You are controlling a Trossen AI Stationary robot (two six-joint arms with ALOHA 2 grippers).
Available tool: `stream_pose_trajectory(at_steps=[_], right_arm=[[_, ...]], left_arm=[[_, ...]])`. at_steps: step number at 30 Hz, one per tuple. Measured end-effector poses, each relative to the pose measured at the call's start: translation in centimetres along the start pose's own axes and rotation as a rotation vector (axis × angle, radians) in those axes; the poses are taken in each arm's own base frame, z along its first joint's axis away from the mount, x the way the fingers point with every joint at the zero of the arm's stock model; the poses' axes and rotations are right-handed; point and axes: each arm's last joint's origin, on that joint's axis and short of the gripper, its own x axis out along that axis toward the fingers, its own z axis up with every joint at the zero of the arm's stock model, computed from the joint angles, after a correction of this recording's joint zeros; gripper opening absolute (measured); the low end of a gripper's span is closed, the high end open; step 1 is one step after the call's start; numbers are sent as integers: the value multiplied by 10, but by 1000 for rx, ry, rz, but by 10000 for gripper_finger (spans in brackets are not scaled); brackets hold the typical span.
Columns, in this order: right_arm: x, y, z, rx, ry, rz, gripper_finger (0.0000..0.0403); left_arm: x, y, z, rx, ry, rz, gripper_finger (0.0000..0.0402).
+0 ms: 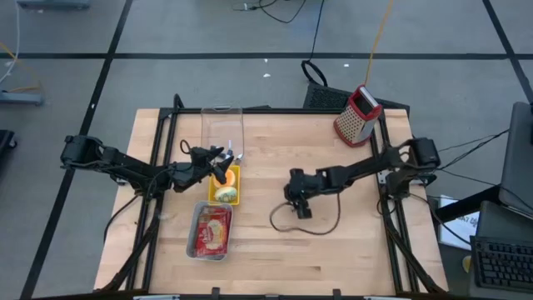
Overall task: Pick & Place Food Item
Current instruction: Put the green food coloring bottle into the transparent bin
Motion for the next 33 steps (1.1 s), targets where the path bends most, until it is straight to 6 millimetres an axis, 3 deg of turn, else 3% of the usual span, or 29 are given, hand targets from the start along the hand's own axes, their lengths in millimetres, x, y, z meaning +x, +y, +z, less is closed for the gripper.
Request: stream_pose_trajectory(at_steps=[8,13,17,22,33], right_arm=[[-15,38,-29,-54,60,129,171],[-22,51,-44,-69,60,157,171],[-20,55,-64,-83,107,165,171],[-15,54,-80,-82,47,165,171],[-13,53,-84,-119,-38,168,154]], left_arm=[[0,0,0,0,1,0,305],[0,0,0,-2,0,0,306],[0,0,0,-13,-2,-1,306],[0,0,0,-29,-3,-2,306],[0,0,0,-28,-1,-1,306]])
